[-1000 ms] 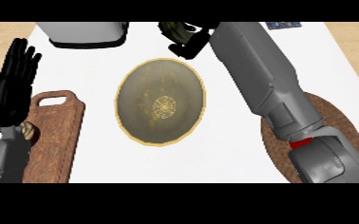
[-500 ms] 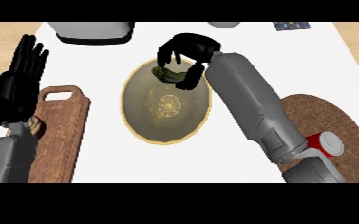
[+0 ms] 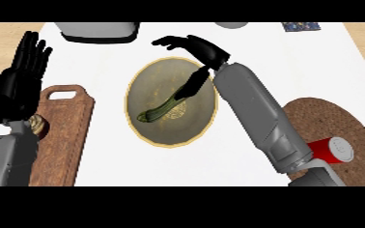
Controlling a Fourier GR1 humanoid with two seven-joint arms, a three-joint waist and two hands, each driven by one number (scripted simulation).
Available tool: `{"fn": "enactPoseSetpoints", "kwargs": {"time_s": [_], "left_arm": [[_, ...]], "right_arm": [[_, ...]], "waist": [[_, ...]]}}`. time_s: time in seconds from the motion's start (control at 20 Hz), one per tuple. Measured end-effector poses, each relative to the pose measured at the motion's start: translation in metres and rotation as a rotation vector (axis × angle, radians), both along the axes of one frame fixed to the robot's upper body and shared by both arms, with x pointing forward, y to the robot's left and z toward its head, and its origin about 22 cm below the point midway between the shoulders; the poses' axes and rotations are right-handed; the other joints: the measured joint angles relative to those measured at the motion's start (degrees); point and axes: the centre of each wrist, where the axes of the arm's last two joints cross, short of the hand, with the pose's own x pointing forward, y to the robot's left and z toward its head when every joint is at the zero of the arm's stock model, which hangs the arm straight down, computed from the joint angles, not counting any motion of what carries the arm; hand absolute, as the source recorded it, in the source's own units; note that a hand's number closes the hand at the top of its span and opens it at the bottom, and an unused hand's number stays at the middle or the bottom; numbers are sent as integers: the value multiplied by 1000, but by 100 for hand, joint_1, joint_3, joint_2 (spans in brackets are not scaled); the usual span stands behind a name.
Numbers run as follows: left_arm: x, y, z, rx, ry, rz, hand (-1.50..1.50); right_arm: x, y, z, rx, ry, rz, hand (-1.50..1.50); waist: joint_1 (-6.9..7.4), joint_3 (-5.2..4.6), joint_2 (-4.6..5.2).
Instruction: Pick the squash from the placemat and place it in the bowl
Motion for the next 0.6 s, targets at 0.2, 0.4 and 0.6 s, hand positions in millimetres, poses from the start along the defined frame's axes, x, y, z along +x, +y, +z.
{"fn": "enactPoseSetpoints", "kwargs": {"time_s": [0.2,0.4,0.6], "left_arm": [[-1,2,3,-1,-3,6,0],[-1,-5,2,-4,-8,2,0],[-5,-11,4,0,-19,-13,0]], "right_arm": [[9,-9,9,118,19,-111,-150],[26,-49,21,187,44,-209,-150],[38,-98,30,251,74,-281,-150]], "waist": [[-33,0,7],[-15,0,38],[70,4,78]]}}
